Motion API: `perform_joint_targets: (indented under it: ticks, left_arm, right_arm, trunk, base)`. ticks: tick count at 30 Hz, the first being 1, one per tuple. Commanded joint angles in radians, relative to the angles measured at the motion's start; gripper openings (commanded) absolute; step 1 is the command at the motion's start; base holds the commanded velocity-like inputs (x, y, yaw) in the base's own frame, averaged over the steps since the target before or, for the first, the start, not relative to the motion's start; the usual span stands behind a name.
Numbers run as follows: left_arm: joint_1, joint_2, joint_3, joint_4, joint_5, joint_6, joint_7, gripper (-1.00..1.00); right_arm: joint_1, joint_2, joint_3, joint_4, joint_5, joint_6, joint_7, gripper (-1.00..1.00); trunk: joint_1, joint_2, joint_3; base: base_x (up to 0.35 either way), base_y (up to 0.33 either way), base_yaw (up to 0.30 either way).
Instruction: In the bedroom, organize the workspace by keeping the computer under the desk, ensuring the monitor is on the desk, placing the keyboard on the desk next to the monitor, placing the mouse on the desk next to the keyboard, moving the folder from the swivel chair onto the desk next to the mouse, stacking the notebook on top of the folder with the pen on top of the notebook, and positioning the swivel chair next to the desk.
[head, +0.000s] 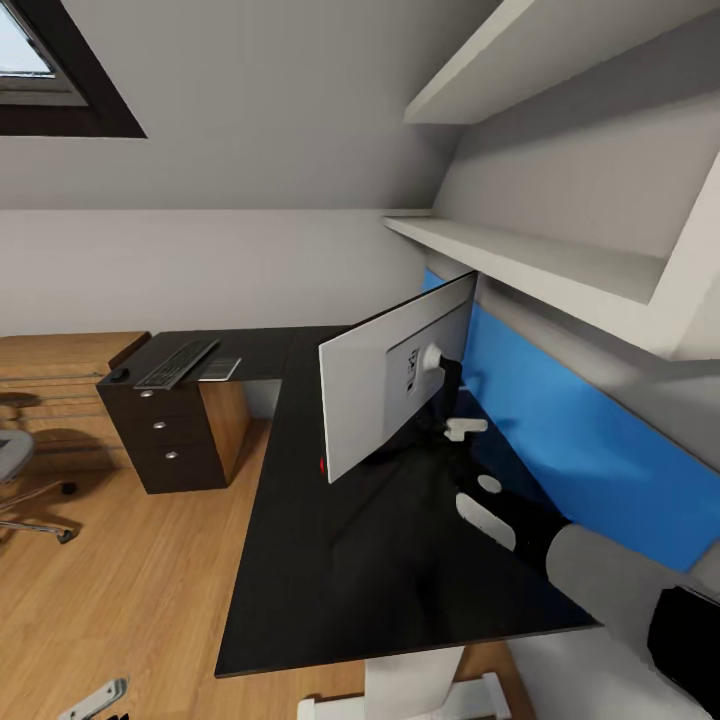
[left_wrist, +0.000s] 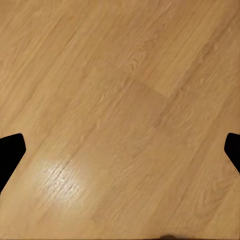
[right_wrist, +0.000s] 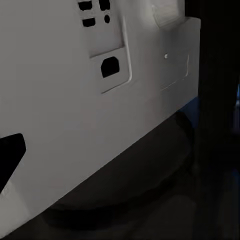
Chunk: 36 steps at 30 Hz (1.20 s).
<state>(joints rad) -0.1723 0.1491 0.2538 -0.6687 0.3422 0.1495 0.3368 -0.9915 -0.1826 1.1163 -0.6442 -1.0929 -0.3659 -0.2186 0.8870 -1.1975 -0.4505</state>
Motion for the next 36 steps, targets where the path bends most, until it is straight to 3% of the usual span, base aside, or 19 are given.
perform_joint_targets:
  ticks: [1,2,3,5,8,10,12,14,15,16,18,19,20,24,26,30,36]
  left_arm:
    - [0.000,0.000,-0.002,0.005,0.008,-0.013,0.004,1.00]
    - [0.000,0.000,-0.003,0.014,0.008,-0.024,0.004,1.00]
    - [0.000,0.000,-0.003,0.050,0.008,-0.042,0.003,1.00]
    - [0.000,0.000,-0.004,0.060,0.008,-0.046,0.002,1.00]
    - [0.000,0.000,-0.004,0.075,0.008,-0.050,0.002,1.00]
    - [0.000,-0.001,-0.004,0.106,0.008,-0.065,0.002,1.00]
    - [-0.001,-0.001,-0.005,0.121,0.008,-0.082,0.001,1.00]
    - [-0.001,-0.003,-0.006,0.134,0.008,-0.113,0.001,1.00]
    - [-0.001,-0.005,-0.006,0.140,0.008,-0.129,0.000,1.00]
    - [-0.001,-0.006,-0.006,0.142,0.008,-0.134,0.000,1.00]
    - [-0.001,-0.013,-0.017,0.147,0.008,-0.147,0.000,1.00]
    - [0.000,-0.015,-0.027,0.149,0.008,-0.151,-0.001,1.00]
    - [-0.001,-0.016,-0.046,0.152,0.008,-0.155,0.000,1.00]
    - [0.000,-0.017,-0.086,0.176,0.008,-0.161,0.000,1.00]
    - [-0.001,-0.016,-0.096,0.186,0.008,-0.168,-0.001,1.00]
    - [0.000,-0.016,-0.107,0.197,0.008,-0.214,-0.001,1.00]
    - [-0.001,-0.018,-0.117,0.200,0.008,-0.227,-0.001,1.00]
  right_arm:
    - [0.024,-0.058,0.009,-0.140,-0.006,0.006,-0.104,1.00]
    - [0.052,-0.111,0.012,-0.279,-0.003,0.018,-0.212,1.00]
    - [0.104,-0.202,0.034,-0.576,0.033,0.042,-0.470,1.00]
    - [0.113,-0.220,0.045,-0.658,0.065,0.056,-0.565,1.00]
    - [0.120,-0.223,0.065,-0.735,0.109,0.116,-0.692,1.00]
    - [0.122,-0.193,0.065,-0.778,0.127,0.202,-0.760,1.00]
    - [0.122,-0.165,0.056,-0.790,0.131,0.252,-0.777,1.00]
    - [0.122,-0.103,0.023,-0.797,0.136,0.331,-0.790,1.00]
    - [0.122,-0.048,-0.011,-0.797,0.139,0.386,-0.796,1.00]
    - [0.122,-0.018,-0.030,-0.793,0.142,0.413,-0.798,1.00]
    - [0.122,0.086,-0.094,-0.753,0.178,0.507,-0.804,1.00]
    - [0.122,0.124,-0.110,-0.718,0.215,0.534,-0.806,1.00]
    - [0.122,0.162,-0.123,-0.648,0.284,0.545,-0.804,1.00]
    - [0.123,0.207,-0.121,-0.492,0.375,0.480,-0.795,1.00]
    - [0.125,0.217,-0.103,-0.460,0.392,0.455,-0.791,1.00]
    - [0.127,0.227,-0.023,-0.436,0.415,0.420,-0.794,1.00]
    - [0.128,0.229,-0.005,-0.437,0.419,0.405,-0.796,1.00]
  trunk:
    - [0.000,-0.001,-0.001]
    - [0.000,-0.001,-0.001]
    - [0.000,-0.001,-0.001]
    - [0.000,-0.001,-0.001]
    - [0.000,-0.001,-0.001]
    - [0.000,-0.001,-0.001]
    - [0.000,-0.001,-0.001]
    - [0.000,-0.001,-0.001]
    - [0.000,-0.001,-0.001]
    - [0.000,-0.001,-0.001]
    - [0.000,-0.001,-0.001]
    - [0.000,-0.001,-0.001]
    - [0.000,-0.001,-0.001]
    - [0.000,-0.001,-0.001]
    - [0.000,-0.001,-0.001]
    - [0.000,-0.001,-0.001]
    - [0.000,-0.001,-0.001]
  base:
    - [0.000,0.000,0.000]
    - [0.000,0.000,0.000]
    - [0.000,0.000,0.000]
    - [0.000,0.000,0.000]
    - [0.000,0.000,0.000]
    - [0.000,0.000,0.000]
    - [0.000,0.000,0.000]
    - [0.000,0.000,0.000]
    - [0.000,0.000,0.000]
    - [0.000,0.000,0.000]
    - [0.000,0.000,0.000]
    - [0.000,0.000,0.000]
    - [0.000,0.000,0.000]
    - [0.000,0.000,0.000]
    - [0.000,0.000,0.000]
    - [0.000,0.000,0.000]
    - [0.000,0.000,0.000]
